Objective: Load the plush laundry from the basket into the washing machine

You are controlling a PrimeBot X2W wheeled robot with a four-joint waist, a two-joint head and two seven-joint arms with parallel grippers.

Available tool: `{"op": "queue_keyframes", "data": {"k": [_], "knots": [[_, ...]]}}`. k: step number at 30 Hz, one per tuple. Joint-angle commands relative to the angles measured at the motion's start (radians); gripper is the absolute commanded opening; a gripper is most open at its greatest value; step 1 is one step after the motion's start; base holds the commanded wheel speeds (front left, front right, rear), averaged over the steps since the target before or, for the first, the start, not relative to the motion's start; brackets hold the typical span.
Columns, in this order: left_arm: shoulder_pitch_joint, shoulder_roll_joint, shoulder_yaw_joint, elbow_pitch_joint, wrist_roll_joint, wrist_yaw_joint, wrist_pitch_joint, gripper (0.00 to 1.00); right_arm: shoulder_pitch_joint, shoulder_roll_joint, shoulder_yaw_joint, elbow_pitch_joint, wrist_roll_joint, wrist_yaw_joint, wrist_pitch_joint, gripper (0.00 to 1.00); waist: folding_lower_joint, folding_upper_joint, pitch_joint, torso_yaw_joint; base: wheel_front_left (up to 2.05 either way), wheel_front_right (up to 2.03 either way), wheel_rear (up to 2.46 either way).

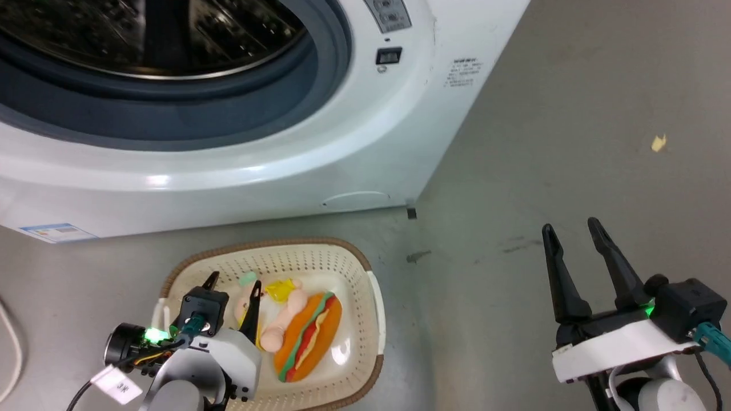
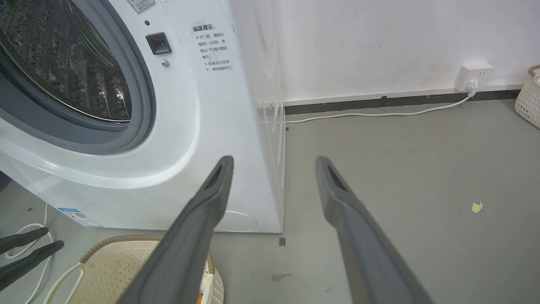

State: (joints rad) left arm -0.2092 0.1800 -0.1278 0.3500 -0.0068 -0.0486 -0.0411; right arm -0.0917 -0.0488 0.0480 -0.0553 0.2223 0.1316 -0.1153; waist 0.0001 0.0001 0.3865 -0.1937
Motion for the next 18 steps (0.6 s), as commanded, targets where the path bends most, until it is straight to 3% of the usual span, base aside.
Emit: {"op": "queue_keyframes", "data": {"k": [1, 18], "knots": [[-0.026, 0.014, -0.012, 0.026, -0.008, -0.009, 0.005, 1.00, -0.019, -0.001, 0.006, -0.010, 0.012, 0.000, -0.011, 1.00, -0.0001, -0.0001, 0.024, -0.014, 0.00, 0.00, 0.00], [-0.156, 0.094, -0.111, 0.253, -0.054, -0.029, 0.038, 1.00, -0.048, -0.001, 0.020, -0.037, 0.078, -0.001, -0.046, 1.00, -0.0001, -0.0001, 0.164, -0.100, 0.00, 0.00, 0.00]]}}
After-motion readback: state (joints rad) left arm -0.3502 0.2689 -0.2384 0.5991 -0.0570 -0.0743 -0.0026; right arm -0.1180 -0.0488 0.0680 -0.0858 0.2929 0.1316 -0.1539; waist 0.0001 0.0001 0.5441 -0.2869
